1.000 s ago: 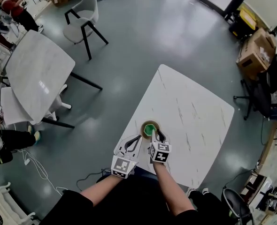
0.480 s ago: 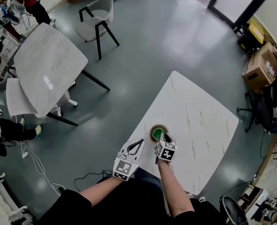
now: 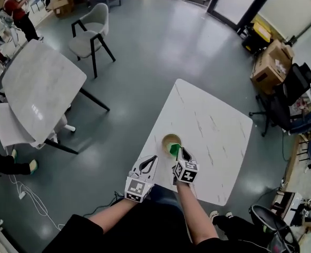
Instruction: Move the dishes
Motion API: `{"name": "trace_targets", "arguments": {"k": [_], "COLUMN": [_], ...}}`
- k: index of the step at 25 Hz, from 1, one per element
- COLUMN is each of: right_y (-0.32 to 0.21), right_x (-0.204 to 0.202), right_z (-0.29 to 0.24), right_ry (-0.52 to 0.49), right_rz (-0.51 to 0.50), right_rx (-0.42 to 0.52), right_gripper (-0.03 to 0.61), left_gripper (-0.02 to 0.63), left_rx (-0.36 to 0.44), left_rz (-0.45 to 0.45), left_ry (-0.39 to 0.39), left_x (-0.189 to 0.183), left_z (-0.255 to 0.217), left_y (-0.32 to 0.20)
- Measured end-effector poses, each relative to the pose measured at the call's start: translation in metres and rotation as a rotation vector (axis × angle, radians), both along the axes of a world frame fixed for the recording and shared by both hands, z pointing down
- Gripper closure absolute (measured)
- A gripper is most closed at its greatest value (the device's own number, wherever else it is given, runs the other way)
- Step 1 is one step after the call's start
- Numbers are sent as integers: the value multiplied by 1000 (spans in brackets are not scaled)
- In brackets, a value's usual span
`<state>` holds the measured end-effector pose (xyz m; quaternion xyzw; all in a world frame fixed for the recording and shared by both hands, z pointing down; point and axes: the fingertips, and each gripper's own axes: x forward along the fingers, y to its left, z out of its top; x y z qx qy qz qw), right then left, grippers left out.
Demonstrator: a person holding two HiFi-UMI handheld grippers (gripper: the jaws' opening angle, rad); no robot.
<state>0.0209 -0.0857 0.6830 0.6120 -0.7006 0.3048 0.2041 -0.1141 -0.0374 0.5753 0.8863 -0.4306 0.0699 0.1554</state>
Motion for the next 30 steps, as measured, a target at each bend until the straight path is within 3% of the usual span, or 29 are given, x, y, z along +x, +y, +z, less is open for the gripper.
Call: {"name": "trace_targets", "arguments": {"k": [6, 15, 30], "right_y": [32, 54, 22], "right_x": [11, 66, 193], "right_z": [-27, -25, 15], "right_ry": [-8, 9, 11], "right_rz": [69, 105, 22], "right_rx": [65, 62, -10], "right_gripper": [539, 538, 538], "left_gripper": [597, 597, 597], "left_rx": [26, 20, -28], "left_rz": [119, 170, 63], "left_ry": [7, -1, -44], "left_x": [22, 69, 171], "left_z": [5, 9, 26], "left_y": [23, 43, 19]}}
